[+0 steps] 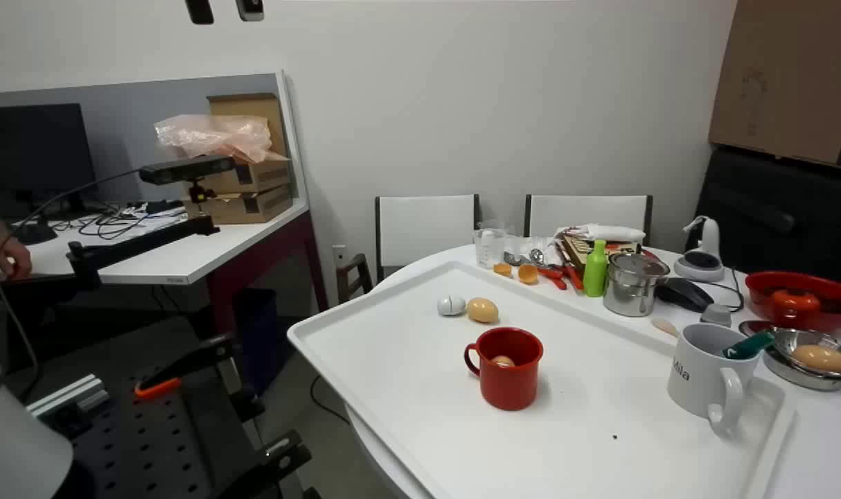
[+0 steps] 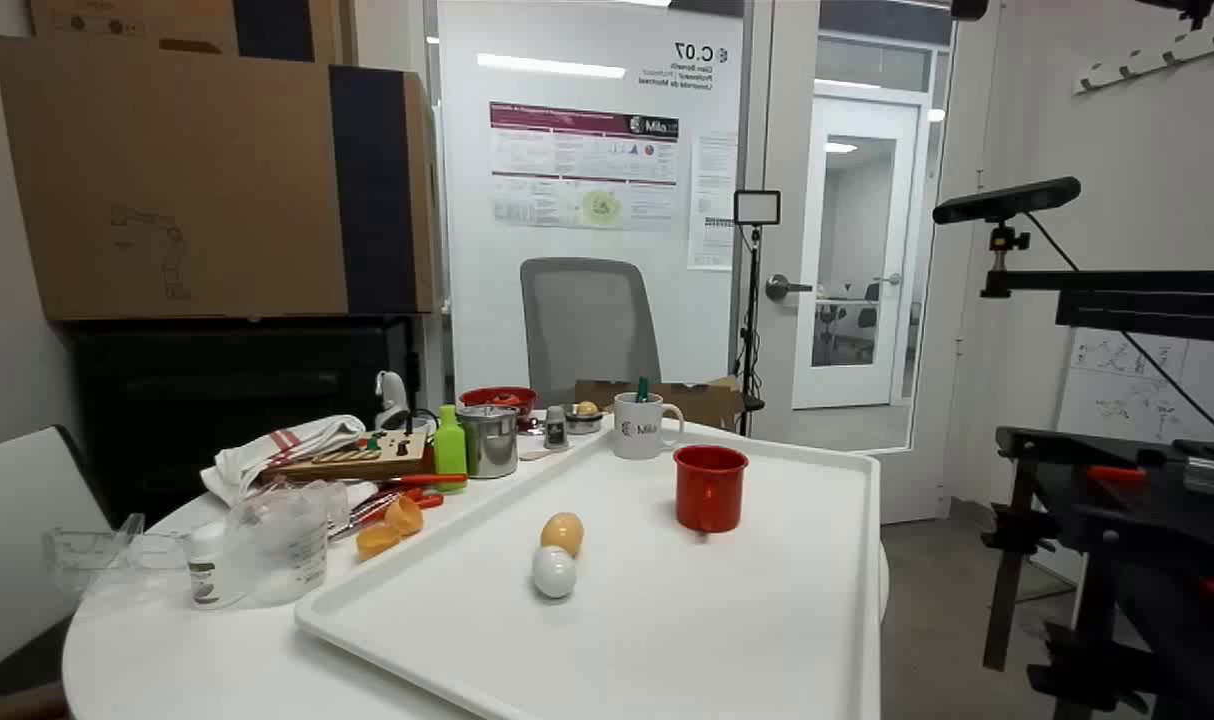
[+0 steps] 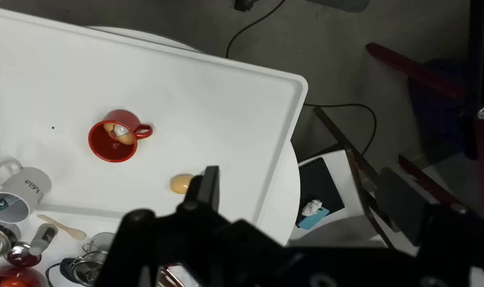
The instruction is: Put one of the round objects in the mug
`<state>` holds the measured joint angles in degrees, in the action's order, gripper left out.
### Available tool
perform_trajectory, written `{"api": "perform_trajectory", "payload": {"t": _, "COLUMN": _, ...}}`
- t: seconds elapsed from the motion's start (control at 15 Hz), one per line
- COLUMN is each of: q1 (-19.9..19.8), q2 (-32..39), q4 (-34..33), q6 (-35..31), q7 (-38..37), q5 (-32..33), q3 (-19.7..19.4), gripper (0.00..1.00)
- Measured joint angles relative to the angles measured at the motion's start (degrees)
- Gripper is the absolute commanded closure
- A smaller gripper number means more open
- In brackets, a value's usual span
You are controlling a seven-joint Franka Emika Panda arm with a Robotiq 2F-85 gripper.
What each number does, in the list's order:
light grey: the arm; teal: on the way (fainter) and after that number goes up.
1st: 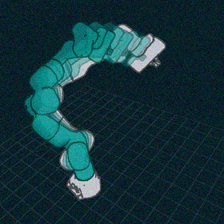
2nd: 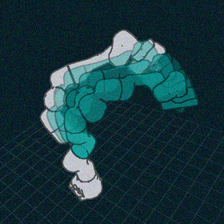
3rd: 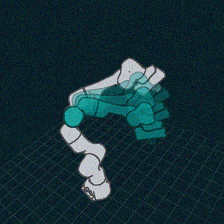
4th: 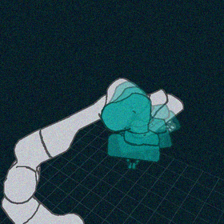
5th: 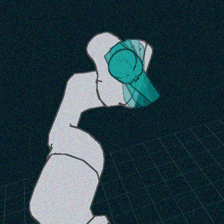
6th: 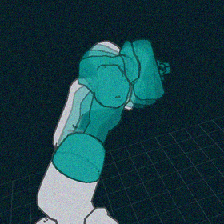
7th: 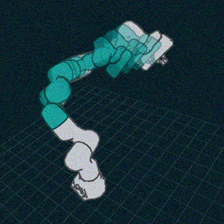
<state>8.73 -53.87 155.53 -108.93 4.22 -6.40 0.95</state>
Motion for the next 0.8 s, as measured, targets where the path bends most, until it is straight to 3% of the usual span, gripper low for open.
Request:
{"api": "perform_trajectory", "payload": {"t": 0.4, "q1": -0.15, "q2": 1.49, "q4": -0.12, "q6": -2.60, "q7": 0.76, "q5": 0.31, "q3": 0.04, "gripper": 0.00}}
{"api": "perform_trajectory", "payload": {"t": 0.8, "q1": 0.32, "q2": 10.31, "q4": -5.17, "q6": -11.58, "q7": 5.27, "q5": 2.33, "q3": 2.11, "gripper": 0.00}}
